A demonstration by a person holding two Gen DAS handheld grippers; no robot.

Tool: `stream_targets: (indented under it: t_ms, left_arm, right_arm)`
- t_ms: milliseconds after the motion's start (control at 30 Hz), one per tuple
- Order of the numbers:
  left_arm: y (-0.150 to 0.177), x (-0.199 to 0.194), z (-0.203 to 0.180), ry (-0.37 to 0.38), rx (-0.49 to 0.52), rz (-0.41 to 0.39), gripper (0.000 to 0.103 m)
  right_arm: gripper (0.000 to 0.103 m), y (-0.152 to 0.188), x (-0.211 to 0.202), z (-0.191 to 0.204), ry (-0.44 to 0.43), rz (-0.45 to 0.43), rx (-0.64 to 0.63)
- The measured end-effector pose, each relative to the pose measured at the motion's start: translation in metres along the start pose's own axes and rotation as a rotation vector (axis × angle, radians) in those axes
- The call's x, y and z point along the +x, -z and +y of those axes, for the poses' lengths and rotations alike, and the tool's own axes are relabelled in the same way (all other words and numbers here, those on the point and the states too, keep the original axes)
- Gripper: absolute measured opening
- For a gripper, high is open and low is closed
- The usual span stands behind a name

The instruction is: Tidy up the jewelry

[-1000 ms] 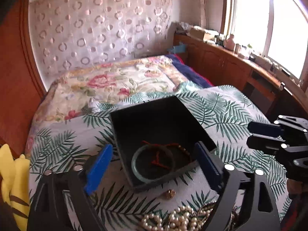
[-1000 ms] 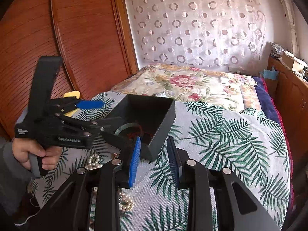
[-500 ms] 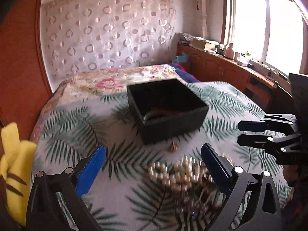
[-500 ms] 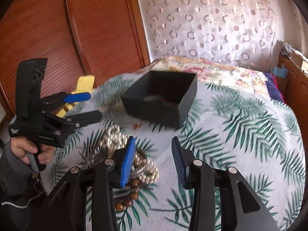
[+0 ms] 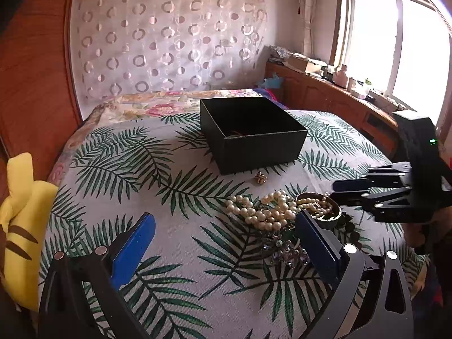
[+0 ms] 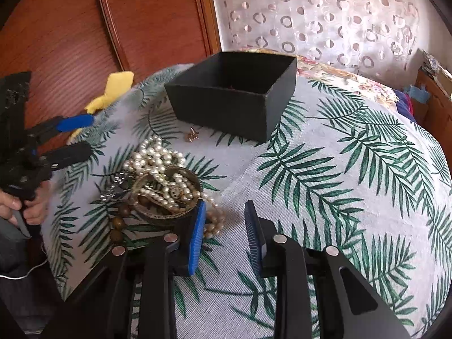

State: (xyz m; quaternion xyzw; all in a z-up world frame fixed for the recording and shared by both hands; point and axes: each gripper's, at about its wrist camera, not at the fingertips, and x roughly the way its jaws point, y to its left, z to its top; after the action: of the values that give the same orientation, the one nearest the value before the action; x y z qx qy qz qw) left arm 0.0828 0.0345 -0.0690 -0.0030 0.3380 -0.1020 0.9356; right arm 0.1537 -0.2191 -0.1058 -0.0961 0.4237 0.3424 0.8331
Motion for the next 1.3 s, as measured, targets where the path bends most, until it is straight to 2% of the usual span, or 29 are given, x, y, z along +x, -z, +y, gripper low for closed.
stream_targets:
  t_ms: [100,167,233,400,700,1300]
  left_arm:
    - [0.001,-0.003,-0.001,0.004,-0.002,-0.006,0.095]
    - [0.002,-0.003,-0.002,0.006,-0.003,-0.006,0.095]
    - [0.003,-0.002,-0.003,0.007,-0.004,-0.004,0.095]
    - [0.005,0.0,-0.005,0.012,-0.004,0.008,0.095]
    - [0.009,0.004,-0.012,0.022,0.006,0.023,0.095]
    - [0.006,0.003,-0.017,0.035,0.005,0.028,0.095]
  right_arm:
    - [0.027,-0.005,0.003,-0.002,-0.006,0.002,0.001]
    - [0.014,-0.006,0.004,-0.001,-0.02,0.005,-0.004]
    - [0.005,-0.008,0.005,0.002,-0.057,0.009,-0.018]
    - [0.005,-0.008,-0.003,0.008,-0.013,-0.02,-0.052]
    - [0.005,-0.026,-0.061,0.005,0.046,-0.198,-0.03]
    - [0.005,-0.055,-0.154,0.021,0.079,-0.408,-0.079]
